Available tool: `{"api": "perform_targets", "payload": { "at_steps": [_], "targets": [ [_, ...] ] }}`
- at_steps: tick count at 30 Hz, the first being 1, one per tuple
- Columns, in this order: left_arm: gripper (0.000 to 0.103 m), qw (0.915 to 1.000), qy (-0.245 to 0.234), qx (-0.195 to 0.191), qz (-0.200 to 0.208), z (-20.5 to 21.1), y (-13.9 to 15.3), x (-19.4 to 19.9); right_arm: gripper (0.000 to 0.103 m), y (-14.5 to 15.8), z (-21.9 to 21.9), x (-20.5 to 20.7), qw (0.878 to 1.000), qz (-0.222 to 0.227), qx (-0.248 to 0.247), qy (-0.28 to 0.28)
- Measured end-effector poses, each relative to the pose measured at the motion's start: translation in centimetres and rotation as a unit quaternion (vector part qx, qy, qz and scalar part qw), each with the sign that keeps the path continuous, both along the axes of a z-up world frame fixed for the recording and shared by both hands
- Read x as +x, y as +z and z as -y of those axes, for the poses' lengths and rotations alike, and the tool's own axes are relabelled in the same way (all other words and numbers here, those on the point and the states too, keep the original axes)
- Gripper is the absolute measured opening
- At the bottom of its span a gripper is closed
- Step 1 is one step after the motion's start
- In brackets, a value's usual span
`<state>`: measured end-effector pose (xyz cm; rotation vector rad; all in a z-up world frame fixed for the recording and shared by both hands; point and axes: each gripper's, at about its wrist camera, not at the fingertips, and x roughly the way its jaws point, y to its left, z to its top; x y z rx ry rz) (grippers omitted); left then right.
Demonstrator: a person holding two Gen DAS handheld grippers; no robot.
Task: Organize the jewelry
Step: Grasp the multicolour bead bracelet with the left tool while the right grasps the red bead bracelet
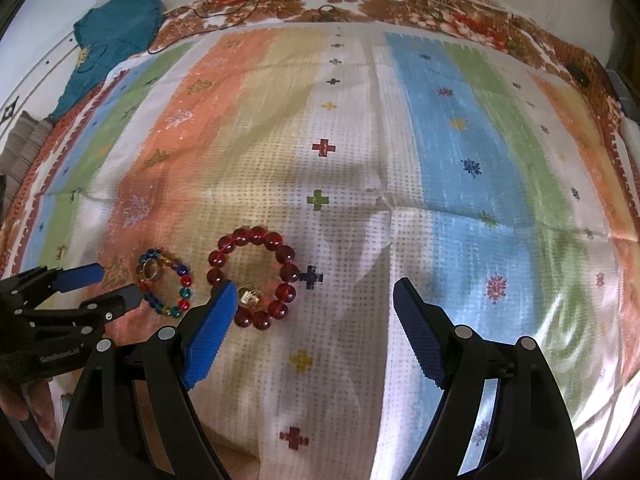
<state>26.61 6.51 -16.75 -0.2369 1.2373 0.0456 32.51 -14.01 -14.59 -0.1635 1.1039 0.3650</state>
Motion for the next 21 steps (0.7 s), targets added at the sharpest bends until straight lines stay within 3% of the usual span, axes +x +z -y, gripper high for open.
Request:
{"api": "perform_targets", "payload": {
  "at_steps": [9,21],
  "targets": [
    [0.070,0.9996,-0.025,-0.004,-0.007,0.6,-1.1,1.1,0.080,-1.4,-0.7,1.6,1.000,-0.014,-0.008,0.004],
    [0.070,0.9985,-0.050,0.020,-0.011,1.4,-1.6,1.1,0.080,-3.3,-1.4,2.3,0.999,-0.020,-0.031,0.015]
  ]
}}
